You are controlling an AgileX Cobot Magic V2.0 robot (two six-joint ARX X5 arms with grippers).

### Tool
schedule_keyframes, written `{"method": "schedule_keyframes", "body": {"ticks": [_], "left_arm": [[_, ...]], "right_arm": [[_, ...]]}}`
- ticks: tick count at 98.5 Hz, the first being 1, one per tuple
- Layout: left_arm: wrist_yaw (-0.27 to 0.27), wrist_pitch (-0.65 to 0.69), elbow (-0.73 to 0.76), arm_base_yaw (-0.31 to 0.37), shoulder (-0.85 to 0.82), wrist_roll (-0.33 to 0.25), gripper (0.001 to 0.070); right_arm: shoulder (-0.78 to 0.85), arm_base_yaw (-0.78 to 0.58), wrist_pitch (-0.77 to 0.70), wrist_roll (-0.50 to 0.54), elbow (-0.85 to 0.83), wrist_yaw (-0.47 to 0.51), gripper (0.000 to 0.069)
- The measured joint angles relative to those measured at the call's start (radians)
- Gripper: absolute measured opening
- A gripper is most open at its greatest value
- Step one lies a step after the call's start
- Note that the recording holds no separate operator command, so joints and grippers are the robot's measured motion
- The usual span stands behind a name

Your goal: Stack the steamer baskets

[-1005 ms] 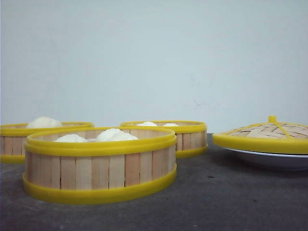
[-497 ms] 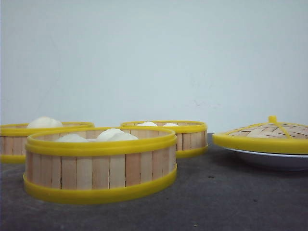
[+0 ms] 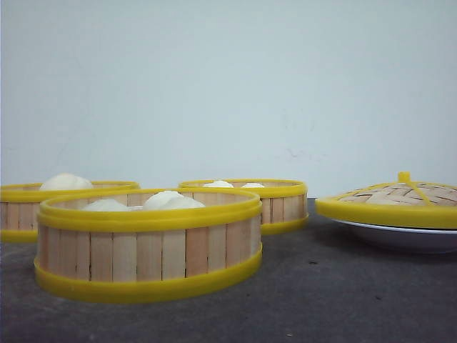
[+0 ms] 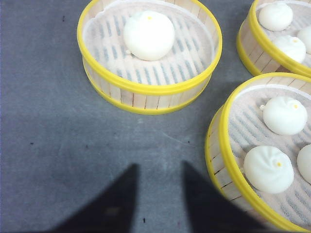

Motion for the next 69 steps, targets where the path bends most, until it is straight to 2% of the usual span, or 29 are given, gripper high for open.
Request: {"method": "schedule_keyframes", "body": {"ticks": [8, 17, 38, 53, 69], "left_arm": [[0.0, 0.0, 0.0, 0.0, 0.0, 0.001, 0.0345], [0.0, 0.0, 0.0, 0.0, 0.0, 0.0, 0.0385], [0.0, 0.0, 0.0, 0.0, 0.0, 0.0, 0.0392], [0.0, 0.0, 0.0, 0.0, 0.0, 0.0, 0.0392], [0.0, 0.0, 0.0, 0.0, 0.0, 0.0, 0.0392]], "right_arm": [[0.0, 0.0, 0.0, 0.0, 0.0, 0.0, 0.048], [0.0, 0.0, 0.001, 0.0, 0.0, 0.0, 0.0551], [0.085, 0.055, 0.118, 0.03, 0.014, -0.057, 0.0573], [0.274, 0.118, 0.165, 0.055, 0.107, -0.06, 0.0573], [0.529, 0.18, 0.17, 0.057, 0.299, -0.054, 0.0573]]}}
